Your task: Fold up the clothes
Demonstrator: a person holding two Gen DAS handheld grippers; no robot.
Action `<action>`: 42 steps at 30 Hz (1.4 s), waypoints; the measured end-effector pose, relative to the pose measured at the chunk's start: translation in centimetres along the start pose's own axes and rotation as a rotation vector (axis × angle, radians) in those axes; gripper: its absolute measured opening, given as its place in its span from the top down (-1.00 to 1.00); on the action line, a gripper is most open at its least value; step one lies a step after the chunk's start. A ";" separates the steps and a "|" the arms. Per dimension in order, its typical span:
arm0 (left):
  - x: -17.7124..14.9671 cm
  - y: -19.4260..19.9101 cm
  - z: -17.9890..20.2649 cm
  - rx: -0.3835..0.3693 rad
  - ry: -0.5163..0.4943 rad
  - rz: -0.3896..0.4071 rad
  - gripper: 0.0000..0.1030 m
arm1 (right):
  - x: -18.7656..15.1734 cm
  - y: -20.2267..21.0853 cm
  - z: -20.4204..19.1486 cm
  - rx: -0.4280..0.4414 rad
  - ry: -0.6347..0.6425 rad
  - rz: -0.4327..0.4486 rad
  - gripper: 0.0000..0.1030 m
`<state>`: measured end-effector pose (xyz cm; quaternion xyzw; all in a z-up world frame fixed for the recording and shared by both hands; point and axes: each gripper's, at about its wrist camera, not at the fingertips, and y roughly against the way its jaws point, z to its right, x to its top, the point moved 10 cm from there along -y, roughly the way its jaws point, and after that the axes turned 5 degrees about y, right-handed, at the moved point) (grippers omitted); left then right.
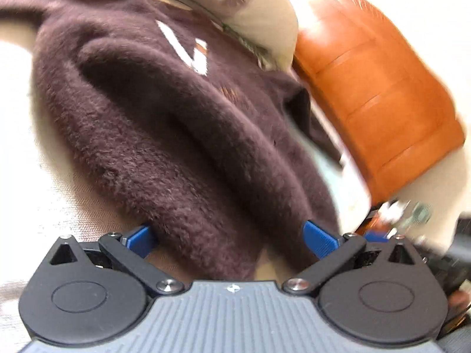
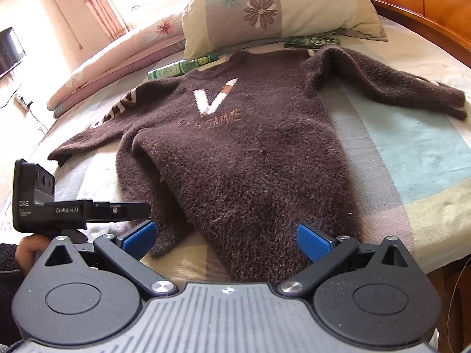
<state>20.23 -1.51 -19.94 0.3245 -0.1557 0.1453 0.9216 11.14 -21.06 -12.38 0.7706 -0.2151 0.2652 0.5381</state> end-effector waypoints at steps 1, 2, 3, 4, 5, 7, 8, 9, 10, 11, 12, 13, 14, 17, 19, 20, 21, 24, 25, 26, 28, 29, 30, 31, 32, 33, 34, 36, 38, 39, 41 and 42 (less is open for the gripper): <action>0.1 0.3 -0.5 -0.032 0.068 0.007 -0.99 | -0.1 0.0 0.1 -0.001 -0.003 0.000 -1.00; 0.2 0.7 -1.0 -0.063 0.136 0.015 -0.99 | -0.1 0.0 0.2 -0.003 -0.005 0.000 -1.00; 0.3 1.1 -1.4 -0.095 0.182 0.032 -0.99 | -0.2 0.1 0.3 -0.004 -0.008 0.000 -1.00; 0.5 1.4 -1.6 -0.121 0.206 0.050 -0.99 | -0.2 0.0 0.4 -0.002 -0.011 -0.001 -1.00; 0.6 1.4 -1.7 -0.126 0.229 0.059 -0.99 | -0.2 -0.1 0.5 -0.001 -0.015 -0.003 -1.00; 1.2 1.0 -1.9 -0.115 0.264 0.058 -0.99 | -0.2 -0.4 0.6 0.005 -0.021 -0.006 -1.00; 1.5 0.7 -1.9 -0.101 0.277 0.051 -0.99 | -0.2 -0.5 0.6 0.008 -0.024 -0.008 -1.00; 1.9 0.3 -1.9 -0.087 0.290 0.044 -0.99 | -0.3 -0.7 0.4 0.016 -0.027 -0.010 -1.00; 2.2 0.0 -1.8 -0.073 0.313 0.046 -0.99 | -0.3 -0.8 0.3 0.025 -0.029 -0.011 -1.00; 2.3 -0.3 -1.5 -0.080 0.327 0.044 -0.99 | -0.3 -0.8 0.1 0.031 -0.028 -0.009 -1.00; 2.1 -0.5 -1.2 -0.093 0.337 0.035 -0.99 | -0.3 -0.8 -0.1 0.037 -0.027 -0.007 -1.00; 1.6 -0.6 -0.9 -0.107 0.345 0.025 -0.99 | -0.3 -0.6 -0.1 0.037 -0.022 -0.003 -1.00; 1.0 -0.5 -0.8 -0.122 0.333 0.024 -0.99 | -0.2 -0.5 -0.2 0.037 -0.018 0.001 -1.00; 0.0 -0.3 -0.7 -0.136 0.306 0.030 -0.86 | -0.2 -0.2 0.1 0.045 -0.024 0.013 -1.00; 0.4 -0.3 -1.1 -0.108 0.297 0.046 -0.64 | -0.1 -0.3 0.4 0.051 -0.041 0.016 -1.00; 0.6 -0.4 -1.3 -0.095 0.294 0.054 -0.56 | -0.1 -0.4 0.4 0.054 -0.044 0.014 -1.00; 1.0 -0.4 -1.7 -0.093 0.306 0.076 -0.40 | -0.2 -0.4 0.4 0.057 -0.046 0.013 -1.00; 0.9 -0.7 -3.7 -0.057 0.356 0.125 0.51 | -0.3 -0.5 0.3 0.067 -0.053 0.008 -1.00; 0.5 -0.6 -4.1 -0.065 0.381 0.135 0.58 | -0.4 -0.6 0.2 0.070 -0.055 0.007 -1.00; 0.2 -0.4 -4.5 -0.074 0.405 0.145 0.64 | -0.4 -0.5 0.3 0.068 -0.057 0.010 -1.00; 0.1 -0.1 -4.4 -0.074 0.405 0.147 0.65 | -0.3 -0.2 0.5 0.063 -0.062 0.016 -1.00; 0.3 0.2 -3.9 -0.067 0.383 0.140 0.67 | -0.3 -0.2 0.7 0.058 -0.070 0.016 -1.00; 0.5 0.4 -3.5 -0.060 0.361 0.133 0.75 | -0.2 -0.2 0.9 0.053 -0.078 0.015 -1.00; 0.7 0.6 -3.1 -0.053 0.339 0.126 0.76 | -0.2 -0.2 1.1 0.047 -0.082 0.014 -1.00; 0.9 0.9 -2.7 -0.046 0.317 0.120 0.77 | -0.1 -0.1 1.0 0.045 -0.079 0.018 -1.00; 1.1 1.1 -2.2 -0.039 0.295 0.113 0.78 | -0.1 0.1 1.0 0.044 -0.075 0.022 -1.00; 1.3 1.4 -1.8 -0.034 0.272 0.107 0.79 | 0.0 0.2 1.0 0.042 -0.071 0.026 -1.00; 1.7 3.0 -0.1 -0.062 0.224 0.125 0.84 | 0.1 0.5 0.9 0.040 -0.067 0.034 -1.00; 1.9 5.0 1.0 -0.073 0.185 0.146 0.84 | 0.2 0.6 1.0 0.038 -0.069 0.038 -1.00; 1.8 6.1 1.3 -0.070 0.169 0.161 0.85 | 0.2 0.5 1.0 0.037 -0.071 0.038 -1.00; 1.6 8.0 1.3 -0.068 0.155 0.185 0.85 | 0.2 0.4 1.1 0.036 -0.076 0.035 -1.00; 1.6 9.0 1.1 -0.068 0.158 0.196 0.85 | 0.1 0.3 1.0 0.036 -0.078 0.033 -1.00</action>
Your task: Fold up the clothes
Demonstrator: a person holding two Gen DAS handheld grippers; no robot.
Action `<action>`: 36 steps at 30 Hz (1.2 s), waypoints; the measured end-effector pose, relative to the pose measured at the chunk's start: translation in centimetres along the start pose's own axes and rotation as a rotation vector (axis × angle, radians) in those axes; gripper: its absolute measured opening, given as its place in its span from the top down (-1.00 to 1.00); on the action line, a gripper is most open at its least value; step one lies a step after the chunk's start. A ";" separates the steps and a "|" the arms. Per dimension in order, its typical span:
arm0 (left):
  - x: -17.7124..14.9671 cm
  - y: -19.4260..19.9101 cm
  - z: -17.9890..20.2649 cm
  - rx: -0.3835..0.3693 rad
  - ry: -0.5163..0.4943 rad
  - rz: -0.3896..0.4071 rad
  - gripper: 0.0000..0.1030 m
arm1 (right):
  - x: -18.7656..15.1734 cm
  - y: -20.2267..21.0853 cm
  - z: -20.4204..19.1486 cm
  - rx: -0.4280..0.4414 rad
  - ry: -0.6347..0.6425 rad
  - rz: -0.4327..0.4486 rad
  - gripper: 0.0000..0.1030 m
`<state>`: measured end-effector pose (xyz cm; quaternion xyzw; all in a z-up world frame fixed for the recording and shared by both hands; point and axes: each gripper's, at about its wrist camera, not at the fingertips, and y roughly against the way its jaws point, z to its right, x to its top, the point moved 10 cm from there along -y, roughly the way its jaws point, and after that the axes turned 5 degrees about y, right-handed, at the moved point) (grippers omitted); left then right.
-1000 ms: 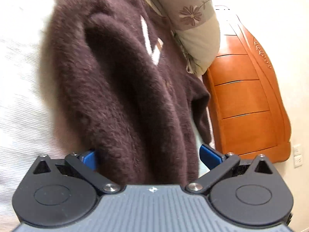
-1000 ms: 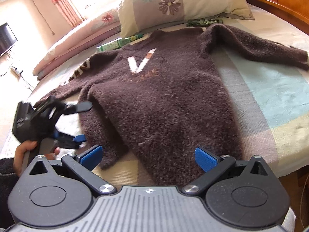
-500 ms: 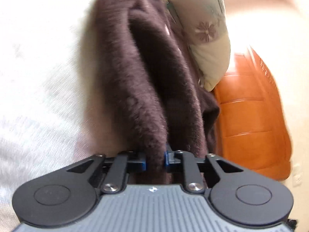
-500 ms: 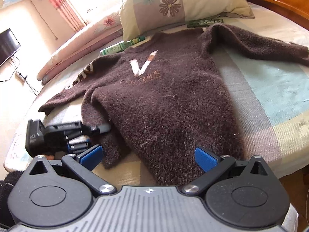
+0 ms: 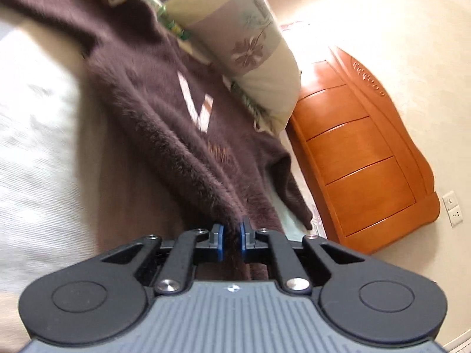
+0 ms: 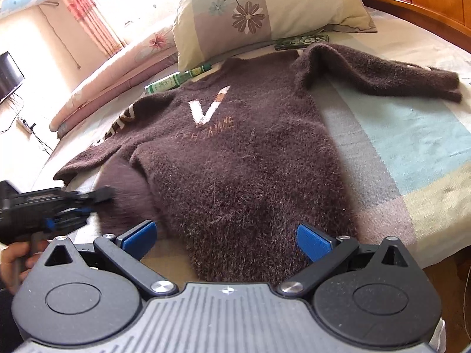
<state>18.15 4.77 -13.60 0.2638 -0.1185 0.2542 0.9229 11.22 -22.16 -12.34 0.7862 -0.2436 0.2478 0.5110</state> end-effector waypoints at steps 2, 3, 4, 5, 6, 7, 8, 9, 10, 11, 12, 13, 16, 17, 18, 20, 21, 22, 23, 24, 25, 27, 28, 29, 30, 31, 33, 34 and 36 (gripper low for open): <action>0.2 1.4 -0.2 0.008 0.008 0.018 0.85 | -0.1 -0.1 0.0 0.000 -0.003 -0.004 -1.00; 0.3 1.9 -0.1 0.016 0.015 0.025 0.85 | -0.1 -0.2 0.0 -0.001 -0.005 -0.006 -1.00; 0.3 2.3 -0.1 0.024 0.021 0.032 0.85 | 0.0 -0.1 0.0 -0.002 -0.004 -0.005 -1.00; 0.4 2.8 -0.1 0.033 0.027 0.039 0.85 | 0.0 -0.1 0.0 -0.003 -0.004 -0.003 -1.00; 0.2 3.1 -0.4 0.044 0.027 0.040 0.85 | 0.0 0.0 0.0 -0.004 -0.003 -0.002 -1.00; 0.1 3.5 -0.8 0.055 0.027 0.041 0.85 | 0.0 0.0 0.0 -0.005 -0.003 -0.001 -1.00; 0.0 3.9 -1.1 0.067 0.027 0.042 0.85 | 0.1 0.1 0.1 -0.006 -0.002 0.001 -1.00; -0.2 4.3 -1.4 0.078 0.027 0.043 0.85 | 0.1 0.1 0.1 -0.006 -0.002 0.002 -1.00; -0.3 4.7 -1.8 0.090 0.027 0.044 0.86 | 0.1 0.0 0.1 -0.009 -0.006 0.000 -1.00; -0.5 5.1 -2.1 0.101 0.027 0.045 0.86 | 0.1 -0.1 0.3 -0.012 -0.009 -0.003 -1.00; -0.6 5.5 -2.5 0.112 0.028 0.045 0.86 | 0.1 -0.2 0.3 -0.015 -0.009 -0.007 -1.00; -0.7 5.8 -2.8 0.123 0.028 0.046 0.86 | 0.1 -0.3 0.4 -0.019 -0.005 -0.009 -1.00; -1.3 5.8 -4.3 0.132 0.058 0.036 0.85 | 0.2 -0.4 0.7 -0.032 0.001 -0.012 -1.00; -1.4 5.4 -4.9 0.136 0.067 0.027 0.85 | 0.2 -0.3 0.9 -0.037 -0.002 -0.009 -1.00; -1.4 5.0 -5.4 0.141 0.077 0.017 0.85 | 0.3 -0.2 1.1 -0.042 -0.005 -0.006 -1.00; -1.6 4.2 -6.5 0.149 0.097 -0.002 0.78 | 0.4 0.0 1.5 -0.053 -0.010 -0.001 -1.00; -1.7 3.7 -7.1 0.153 0.107 -0.011 0.75 | 0.5 0.1 1.7 -0.058 -0.013 0.002 -1.00; -1.7 3.3 -7.6 0.157 0.117 -0.021 0.69 | 0.5 0.2 1.9 -0.063 -0.015 0.005 -1.00; -1.8 2.9 -8.2 0.161 0.127 -0.030 0.61 | 0.6 0.3 2.1 -0.068 -0.018 0.008 -1.00; -1.9 2.5 -8.7 0.166 0.136 -0.040 0.42 | 0.7 0.4 2.3 -0.074 -0.021 0.010 -1.00; -2.0 2.1 -9.2 0.168 0.146 -0.048 0.35 | 0.6 0.5 2.5 -0.078 -0.024 0.011 -1.00; -1.5 1.7 -9.0 0.143 0.142 -0.039 0.30 | 0.4 0.5 2.8 -0.084 -0.031 0.009 -1.00; -1.3 1.4 -8.9 0.144 0.132 -0.036 0.31 | 0.4 0.5 3.0 -0.087 -0.036 0.008 -1.00; -1.1 1.1 -8.8 0.145 0.122 -0.033 0.47 | 0.3 0.5 3.1 -0.090 -0.040 0.006 -1.00; -1.0 0.8 -8.7 0.179 0.094 -0.034 0.86 | 0.2 0.5 3.3 -0.092 -0.045 0.005 -1.00; -1.0 0.6 -8.6 0.225 0.068 -0.037 0.86 | 0.2 0.4 3.3 -0.092 -0.043 0.004 -1.00; -1.2 0.9 -7.2 0.220 0.027 -0.013 0.87 | 0.2 0.3 3.3 -0.092 -0.038 0.003 -1.00; -1.1 1.5 -5.8 0.187 0.007 0.005 0.87 | 0.3 0.3 3.2 -0.094 -0.032 0.004 -1.00; -0.9 2.8 -3.1 0.121 -0.030 0.042 0.88 | 0.3 0.3 3.1 -0.095 -0.020 0.005 -1.00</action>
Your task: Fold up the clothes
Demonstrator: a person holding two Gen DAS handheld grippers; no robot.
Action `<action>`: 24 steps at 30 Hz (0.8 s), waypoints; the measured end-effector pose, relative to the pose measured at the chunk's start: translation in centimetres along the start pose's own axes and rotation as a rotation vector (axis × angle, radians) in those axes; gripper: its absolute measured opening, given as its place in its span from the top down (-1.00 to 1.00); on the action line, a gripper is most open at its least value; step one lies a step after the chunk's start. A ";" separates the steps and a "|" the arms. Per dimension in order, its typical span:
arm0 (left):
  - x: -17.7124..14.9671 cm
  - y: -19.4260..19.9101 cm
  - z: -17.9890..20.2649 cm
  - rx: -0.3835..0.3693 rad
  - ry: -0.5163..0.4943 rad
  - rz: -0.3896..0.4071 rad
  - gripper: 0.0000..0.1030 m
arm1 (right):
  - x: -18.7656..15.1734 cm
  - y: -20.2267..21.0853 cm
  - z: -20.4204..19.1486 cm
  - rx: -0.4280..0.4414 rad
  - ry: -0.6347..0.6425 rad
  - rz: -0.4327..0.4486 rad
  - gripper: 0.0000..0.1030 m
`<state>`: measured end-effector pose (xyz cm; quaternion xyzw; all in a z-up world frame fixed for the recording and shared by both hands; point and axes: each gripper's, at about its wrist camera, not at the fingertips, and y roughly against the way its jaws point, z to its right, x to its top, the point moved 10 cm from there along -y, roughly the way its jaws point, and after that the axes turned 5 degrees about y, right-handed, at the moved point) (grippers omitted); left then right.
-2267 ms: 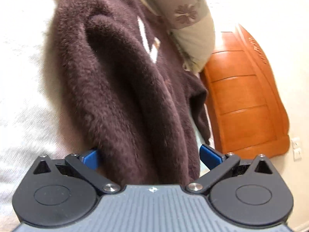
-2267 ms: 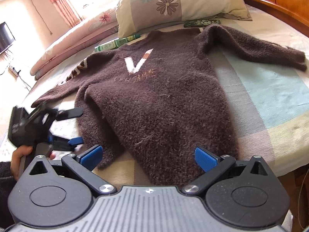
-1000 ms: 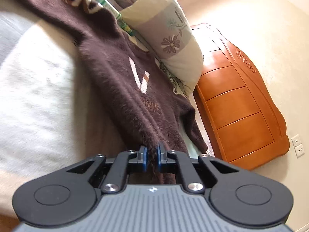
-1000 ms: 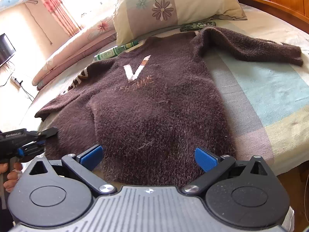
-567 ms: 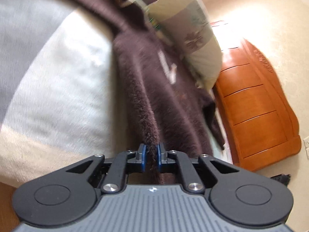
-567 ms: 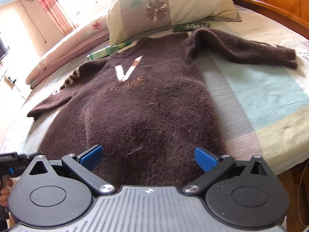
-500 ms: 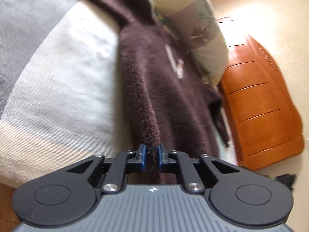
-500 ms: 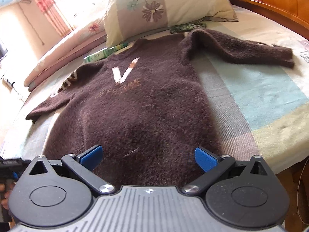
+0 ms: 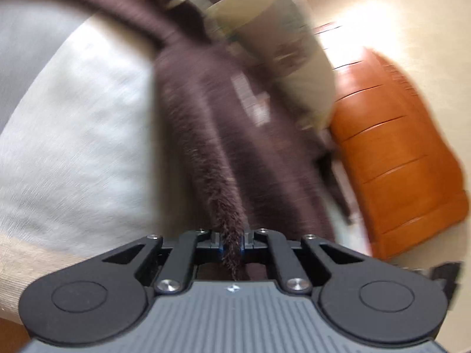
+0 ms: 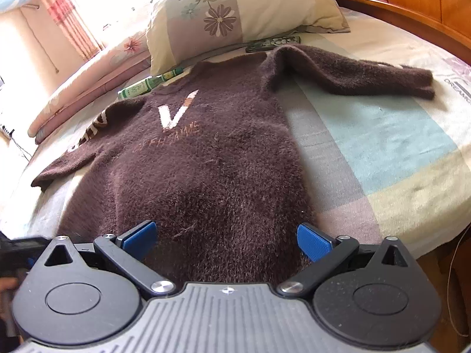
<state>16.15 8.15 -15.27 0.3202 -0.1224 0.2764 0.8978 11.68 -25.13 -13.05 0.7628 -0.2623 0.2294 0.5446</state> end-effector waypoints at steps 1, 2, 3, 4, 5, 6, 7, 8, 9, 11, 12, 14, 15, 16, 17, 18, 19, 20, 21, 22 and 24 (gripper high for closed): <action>0.3 0.8 1.1 -0.018 -0.008 0.018 0.88 | 0.0 -0.1 -0.1 0.000 0.005 0.000 -1.00; 0.6 1.5 2.2 -0.035 -0.019 0.025 0.88 | 0.0 -0.1 -0.1 0.001 0.010 -0.001 -1.00; 0.8 2.1 3.1 -0.047 -0.039 0.031 0.88 | 0.0 -0.2 -0.1 0.001 0.011 -0.002 -1.00; 0.8 2.6 3.6 -0.045 -0.056 0.039 0.88 | 0.0 -0.4 -0.1 0.002 0.010 -0.005 -1.00; 0.6 2.7 3.6 -0.041 -0.074 0.025 0.88 | 0.1 -0.4 -0.1 0.002 0.009 -0.006 -1.00; 0.4 2.8 3.5 -0.035 -0.090 0.011 0.87 | 0.2 -0.5 -0.2 0.004 0.009 -0.006 -1.00; 0.1 2.5 2.8 0.003 -0.095 -0.003 0.87 | 0.2 -0.5 -0.2 0.008 0.011 -0.004 -1.00; -0.3 2.3 2.1 0.041 -0.101 -0.018 0.86 | 0.3 -0.6 -0.2 0.008 0.011 -0.002 -1.00; -0.4 1.8 1.6 0.066 -0.106 -0.038 0.86 | 0.4 -0.6 -0.2 0.006 0.013 -0.001 -1.00; -0.4 2.5 0.8 0.129 -0.148 -0.045 0.85 | 0.8 -0.5 0.0 -0.004 0.022 0.001 -1.00; -0.2 2.8 0.4 0.163 -0.174 -0.039 0.79 | 1.0 -0.3 0.2 -0.008 0.028 0.007 -1.00; 1.2 3.1 0.1 0.184 -0.192 -0.008 0.76 | 1.5 -0.1 0.5 -0.007 0.040 0.017 -1.00; 1.9 3.2 -0.1 0.195 -0.201 0.007 0.65 | 1.7 0.0 0.7 -0.002 0.046 0.023 -1.00; 2.6 3.3 -0.3 0.205 -0.211 0.023 0.56 | 2.1 0.0 0.9 0.003 0.051 0.028 -1.00; 3.3 3.4 -0.5 0.216 -0.220 0.038 0.43 | 2.5 -0.2 1.2 0.013 0.053 0.030 -1.00; 4.0 3.6 -0.6 0.226 -0.229 0.054 0.28 | 3.0 -0.4 1.5 0.022 0.055 0.032 -1.00; 4.7 3.7 -0.8 0.236 -0.237 0.068 0.19 | 3.4 -0.6 1.8 0.032 0.057 0.034 -1.00; 5.3 3.2 -1.2 0.229 -0.224 0.068 0.09 | 4.0 -1.0 2.0 0.044 0.059 0.035 -1.00; 5.8 2.6 -1.5 0.222 -0.211 0.068 0.06 | 4.5 -1.5 2.3 0.057 0.060 0.035 -1.00; 6.4 2.1 -1.9 0.216 -0.198 0.068 0.06 | 5.0 -2.0 2.5 0.073 0.059 0.032 -1.00; 7.1 0.7 -2.9 0.238 -0.174 0.054 0.06 | 5.9 -3.6 3.3 0.110 0.028 0.019 -1.00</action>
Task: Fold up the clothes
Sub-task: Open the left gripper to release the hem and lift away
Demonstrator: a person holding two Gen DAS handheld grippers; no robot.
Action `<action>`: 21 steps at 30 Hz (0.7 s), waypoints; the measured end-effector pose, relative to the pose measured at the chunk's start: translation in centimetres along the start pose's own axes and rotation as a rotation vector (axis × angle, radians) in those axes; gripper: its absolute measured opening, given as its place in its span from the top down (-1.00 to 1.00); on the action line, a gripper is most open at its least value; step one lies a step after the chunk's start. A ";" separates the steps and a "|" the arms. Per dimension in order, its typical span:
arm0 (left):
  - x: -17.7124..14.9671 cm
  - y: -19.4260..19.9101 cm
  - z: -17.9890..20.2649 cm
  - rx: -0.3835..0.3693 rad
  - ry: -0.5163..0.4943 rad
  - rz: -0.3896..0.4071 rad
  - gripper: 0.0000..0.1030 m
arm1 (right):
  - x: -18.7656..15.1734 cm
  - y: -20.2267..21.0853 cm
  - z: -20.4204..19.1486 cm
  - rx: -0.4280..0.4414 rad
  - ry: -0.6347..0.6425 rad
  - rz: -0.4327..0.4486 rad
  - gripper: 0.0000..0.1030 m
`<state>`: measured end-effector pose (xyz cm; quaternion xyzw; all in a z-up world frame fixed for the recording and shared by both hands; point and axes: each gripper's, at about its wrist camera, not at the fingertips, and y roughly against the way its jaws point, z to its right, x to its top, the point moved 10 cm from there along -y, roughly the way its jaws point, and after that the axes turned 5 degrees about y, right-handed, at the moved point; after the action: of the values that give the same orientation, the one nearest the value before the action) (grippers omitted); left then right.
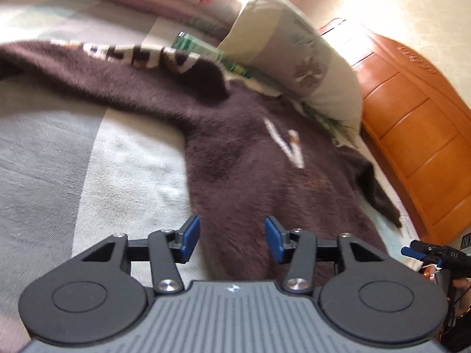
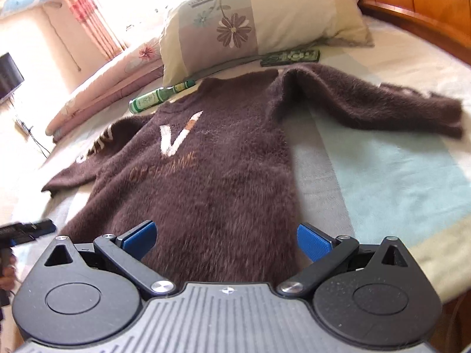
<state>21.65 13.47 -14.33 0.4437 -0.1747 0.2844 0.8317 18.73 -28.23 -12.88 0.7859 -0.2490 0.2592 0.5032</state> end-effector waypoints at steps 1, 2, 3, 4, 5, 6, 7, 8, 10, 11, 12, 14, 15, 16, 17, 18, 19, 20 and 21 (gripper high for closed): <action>0.2 -0.8 -0.4 0.010 0.011 -0.009 0.06 | 0.4 -0.8 0.6 0.019 -0.021 -0.008 -1.00; 0.5 -1.6 -0.7 0.020 0.022 -0.018 0.06 | 0.7 -1.5 1.1 0.036 -0.040 -0.018 -1.00; 0.7 -2.2 -1.0 0.017 0.037 -0.026 0.06 | 1.0 -2.2 1.8 0.043 -0.061 -0.026 -1.00; 0.9 -2.8 -1.3 0.015 0.052 -0.034 0.05 | 1.3 -2.8 2.4 0.044 -0.079 -0.031 -1.00; 1.0 -3.2 -1.7 0.018 0.068 -0.041 0.01 | 1.5 -3.5 2.9 0.053 -0.090 -0.045 -1.00; 1.1 -3.7 -2.0 0.022 0.084 -0.048 -0.03 | 1.6 -4.1 3.4 0.063 -0.101 -0.060 -1.00; 1.2 -4.1 -2.4 0.025 0.100 -0.055 -0.03 | 1.6 -4.8 3.9 0.069 -0.121 -0.072 -1.00; 1.3 -4.5 -2.7 0.029 0.114 -0.061 -0.03 | 1.6 -5.4 4.4 0.075 -0.141 -0.085 -1.00; 1.3 -4.6 -1.9 0.026 0.086 -0.064 -0.03 | 1.4 -6.2 5.1 0.096 -0.174 -0.101 -1.00; 1.3 -4.7 -1.5 0.024 0.072 -0.065 -0.03 | 1.3 -6.4 5.2 0.113 -0.185 -0.103 -1.00; 1.3 -4.7 -1.1 0.023 0.058 -0.066 -0.03 | 1.2 -6.6 5.3 0.130 -0.197 -0.105 -1.00; 1.2 -4.9 -0.4 0.020 0.030 -0.068 -0.04 | 1.0 -7.0 5.6 0.164 -0.221 -0.109 -1.00; 1.2 -4.9 0.0 0.019 0.016 -0.070 -0.05 | 1.1 -7.2 5.5 0.193 -0.240 -0.107 -1.00; 1.2 -5.0 0.4 0.018 0.002 -0.071 -0.06 | 1.2 -7.5 5.4 0.222 -0.260 -0.104 -1.00; 1.2 -5.0 0.7 0.016 -0.012 -0.072 -0.09 | 1.4 -8.0 5.1 0.253 -0.276 -0.106 -1.00; 1.1 -5.1 1.1 0.015 -0.026 -0.073 -0.12 | 1.7 -8.6 4.8 0.284 -0.291 -0.108 -1.00; 1.1 -5.1 1.5 0.014 -0.040 -0.074 -0.13 | 2.1 -9.1 4.6 0.299 -0.299 -0.110 -1.00; 1.1 -5.2 1.9 0.012 -0.053 -0.075 -0.14 | 2.6 -9.8 4.0 0.310 -0.299 -0.114 -1.00; 1.3 -5.1 1.7 0.015 -0.048 -0.074 -0.14 | 3.1 -10.5 3.3 0.327 -0.290 -0.125 -1.00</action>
<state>25.81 10.19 -15.95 0.4626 -0.1759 0.2441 0.8340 28.34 -27.78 -18.96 0.8998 -0.2244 0.1487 0.3432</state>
